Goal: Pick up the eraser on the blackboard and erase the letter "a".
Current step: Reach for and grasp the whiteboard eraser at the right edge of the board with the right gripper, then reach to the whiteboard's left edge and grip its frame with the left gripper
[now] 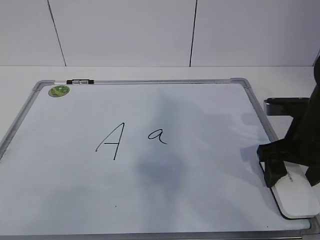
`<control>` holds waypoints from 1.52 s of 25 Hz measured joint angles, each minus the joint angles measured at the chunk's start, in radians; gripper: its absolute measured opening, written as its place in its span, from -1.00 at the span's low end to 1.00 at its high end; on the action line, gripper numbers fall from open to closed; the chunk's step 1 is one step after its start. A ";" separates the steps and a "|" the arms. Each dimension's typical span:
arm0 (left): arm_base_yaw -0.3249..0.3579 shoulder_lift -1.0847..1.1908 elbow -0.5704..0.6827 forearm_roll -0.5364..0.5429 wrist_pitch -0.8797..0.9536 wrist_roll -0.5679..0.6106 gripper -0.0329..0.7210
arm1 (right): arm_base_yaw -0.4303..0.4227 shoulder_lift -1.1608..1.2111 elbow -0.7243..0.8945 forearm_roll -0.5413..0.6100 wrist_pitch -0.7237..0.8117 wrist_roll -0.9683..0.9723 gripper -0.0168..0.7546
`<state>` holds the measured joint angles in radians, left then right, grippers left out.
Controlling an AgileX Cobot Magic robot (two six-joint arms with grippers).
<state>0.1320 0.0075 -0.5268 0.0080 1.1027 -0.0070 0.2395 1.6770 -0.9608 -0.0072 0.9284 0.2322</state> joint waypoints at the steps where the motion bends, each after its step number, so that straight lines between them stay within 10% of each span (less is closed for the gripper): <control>1: 0.000 0.000 0.000 0.000 0.000 0.000 -0.29 | 0.000 0.002 0.000 -0.003 0.000 0.002 0.77; 38: 0.000 0.000 0.000 0.000 0.000 0.000 -0.29 | 0.000 0.021 -0.002 0.001 -0.005 0.004 0.49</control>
<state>0.1320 0.0075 -0.5268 0.0080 1.1027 -0.0070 0.2395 1.6983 -0.9630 -0.0064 0.9238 0.2360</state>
